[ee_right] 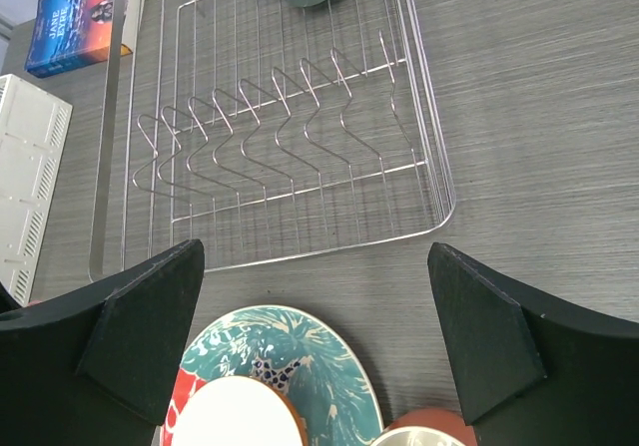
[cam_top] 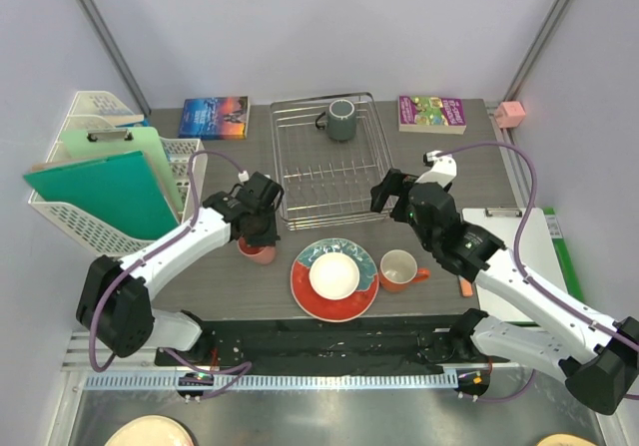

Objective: Unload the mixed dishes from the dish rack
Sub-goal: Place the cup at the center of the board, then move the dish rack to the center of the board.

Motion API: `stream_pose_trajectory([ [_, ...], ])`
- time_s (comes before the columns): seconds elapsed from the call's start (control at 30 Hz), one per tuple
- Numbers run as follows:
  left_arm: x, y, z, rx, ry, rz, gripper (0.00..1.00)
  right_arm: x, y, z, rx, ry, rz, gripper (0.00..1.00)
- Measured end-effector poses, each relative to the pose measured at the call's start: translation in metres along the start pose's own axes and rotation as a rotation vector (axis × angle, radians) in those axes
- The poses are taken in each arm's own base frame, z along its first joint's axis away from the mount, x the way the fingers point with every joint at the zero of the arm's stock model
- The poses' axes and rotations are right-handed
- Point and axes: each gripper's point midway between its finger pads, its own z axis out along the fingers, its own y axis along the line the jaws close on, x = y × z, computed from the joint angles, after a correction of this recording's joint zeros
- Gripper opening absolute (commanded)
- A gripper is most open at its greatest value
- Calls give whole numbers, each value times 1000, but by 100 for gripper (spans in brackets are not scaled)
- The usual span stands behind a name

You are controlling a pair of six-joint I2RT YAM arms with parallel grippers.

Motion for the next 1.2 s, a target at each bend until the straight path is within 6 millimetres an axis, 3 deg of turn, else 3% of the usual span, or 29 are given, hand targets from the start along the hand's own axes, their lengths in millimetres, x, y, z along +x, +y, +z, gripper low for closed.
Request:
stream_pose_trajectory([
  [0.13,-2,0,3,-9,-1,-1,4,1,0,0,0,1,-1,100],
  [0.17,-2,0,4,-10,0,0,12,1,0,0,0,1,-1,100],
  [0.3,-3,0,3,-10,-1,3,31,4,0,3,5,12,-8,100],
  [0.57,-15,0,-8,-28,-38,1,64,9,0,6,7,29,-16,100],
  [0.63,-22,1,-18,-34,-65,2,75,9,0,6,7,28,-17,100],
  [0.7,-34,1,-33,-36,-109,1,100,9,0,6,7,28,-18,100],
  [0.93,-95,-1,-112,-20,-376,-14,100,0,5,16,35,15,-31,100],
  [1.07,-103,4,-140,28,-487,-50,100,-5,5,37,64,-17,-20,100],
  [1.2,-95,4,-142,90,-525,-64,100,-17,6,81,78,1,15,100],
])
